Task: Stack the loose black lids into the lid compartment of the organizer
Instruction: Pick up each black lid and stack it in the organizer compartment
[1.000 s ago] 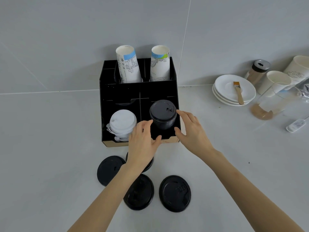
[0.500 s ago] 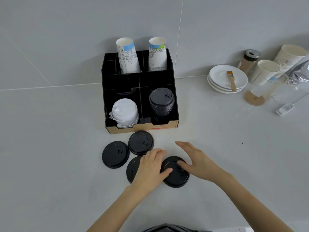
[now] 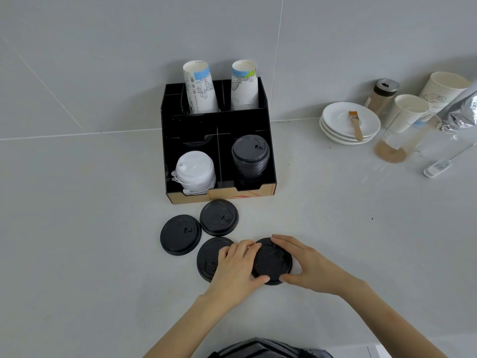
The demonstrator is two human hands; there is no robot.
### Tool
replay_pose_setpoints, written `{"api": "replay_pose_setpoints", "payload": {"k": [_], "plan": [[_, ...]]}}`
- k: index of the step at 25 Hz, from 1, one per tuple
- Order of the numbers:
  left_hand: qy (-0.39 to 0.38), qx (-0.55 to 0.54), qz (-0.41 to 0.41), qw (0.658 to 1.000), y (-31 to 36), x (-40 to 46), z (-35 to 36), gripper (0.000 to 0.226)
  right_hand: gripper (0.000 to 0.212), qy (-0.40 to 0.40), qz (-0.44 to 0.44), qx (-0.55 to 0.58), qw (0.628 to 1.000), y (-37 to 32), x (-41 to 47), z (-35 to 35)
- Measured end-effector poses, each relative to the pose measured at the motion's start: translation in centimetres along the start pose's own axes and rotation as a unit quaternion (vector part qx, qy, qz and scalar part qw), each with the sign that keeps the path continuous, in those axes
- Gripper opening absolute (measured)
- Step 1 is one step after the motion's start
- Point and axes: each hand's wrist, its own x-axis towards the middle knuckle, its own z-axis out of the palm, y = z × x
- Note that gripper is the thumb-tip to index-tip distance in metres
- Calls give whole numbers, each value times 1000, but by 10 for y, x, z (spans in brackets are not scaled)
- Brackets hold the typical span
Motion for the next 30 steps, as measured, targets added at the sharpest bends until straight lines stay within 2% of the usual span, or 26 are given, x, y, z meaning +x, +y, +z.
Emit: {"api": "replay_pose_setpoints", "payload": {"k": [6, 8, 12, 23, 30], "plan": [[-2, 12, 7, 1000, 1, 0, -1, 97, 68, 34, 0, -2, 999, -2, -1, 3], [5, 6, 5, 1000, 1, 1, -4, 92, 68, 51, -3, -3, 999, -5, 0, 3], [39, -37, 6, 999, -1, 7, -17, 68, 67, 100, -8, 7, 995, -9, 5, -5], [96, -103, 45, 989, -15, 23, -73, 62, 58, 155, -54, 6, 986, -29, 27, -44], [168, -106, 52, 979, -16, 49, -104, 59, 56, 196, -74, -15, 978, -45, 54, -80]]}}
